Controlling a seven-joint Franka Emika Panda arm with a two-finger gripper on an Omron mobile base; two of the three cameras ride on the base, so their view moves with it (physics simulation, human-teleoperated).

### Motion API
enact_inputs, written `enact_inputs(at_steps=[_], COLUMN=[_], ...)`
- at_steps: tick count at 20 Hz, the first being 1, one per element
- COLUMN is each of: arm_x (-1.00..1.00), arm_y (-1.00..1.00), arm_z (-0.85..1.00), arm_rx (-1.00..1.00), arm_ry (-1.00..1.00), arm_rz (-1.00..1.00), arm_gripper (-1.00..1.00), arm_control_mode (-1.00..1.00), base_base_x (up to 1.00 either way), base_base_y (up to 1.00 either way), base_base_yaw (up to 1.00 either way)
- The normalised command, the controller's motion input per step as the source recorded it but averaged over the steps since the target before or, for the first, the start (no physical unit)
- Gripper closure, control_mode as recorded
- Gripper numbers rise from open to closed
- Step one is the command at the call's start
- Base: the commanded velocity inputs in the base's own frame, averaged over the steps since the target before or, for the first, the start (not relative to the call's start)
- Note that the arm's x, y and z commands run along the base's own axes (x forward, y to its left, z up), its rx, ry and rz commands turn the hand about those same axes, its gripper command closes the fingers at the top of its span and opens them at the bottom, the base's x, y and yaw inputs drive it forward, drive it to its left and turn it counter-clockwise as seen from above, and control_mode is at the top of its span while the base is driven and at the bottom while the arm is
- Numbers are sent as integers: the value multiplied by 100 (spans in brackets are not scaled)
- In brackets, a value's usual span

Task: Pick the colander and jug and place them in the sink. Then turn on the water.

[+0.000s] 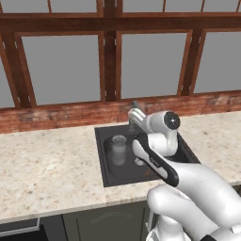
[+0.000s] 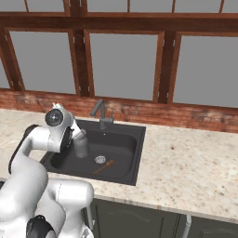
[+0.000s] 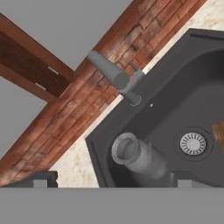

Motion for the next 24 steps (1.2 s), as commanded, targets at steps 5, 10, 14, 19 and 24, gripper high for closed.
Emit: enact_inputs(at_steps=[5,10,14,19,24], arm_x=[-87,-83,-51,-38,-34], arm_y=[-5,-19,-16,-3,0], arm_z=[91,52,58,64,42], arm_rx=[0,-6,-20,-32,-28], arm_ry=[3,12,20,15,1], arm_rz=[7,14,25,27,13], arm_gripper=[-100,-100,-100,-100,-100], arm_control_mode=[-100,-100,-100,-100,-100], base_base_x=[0,0,0,0,0], base_base_y=[0,0,0,0,0], base_base_yaw=[0,0,0,0,0])
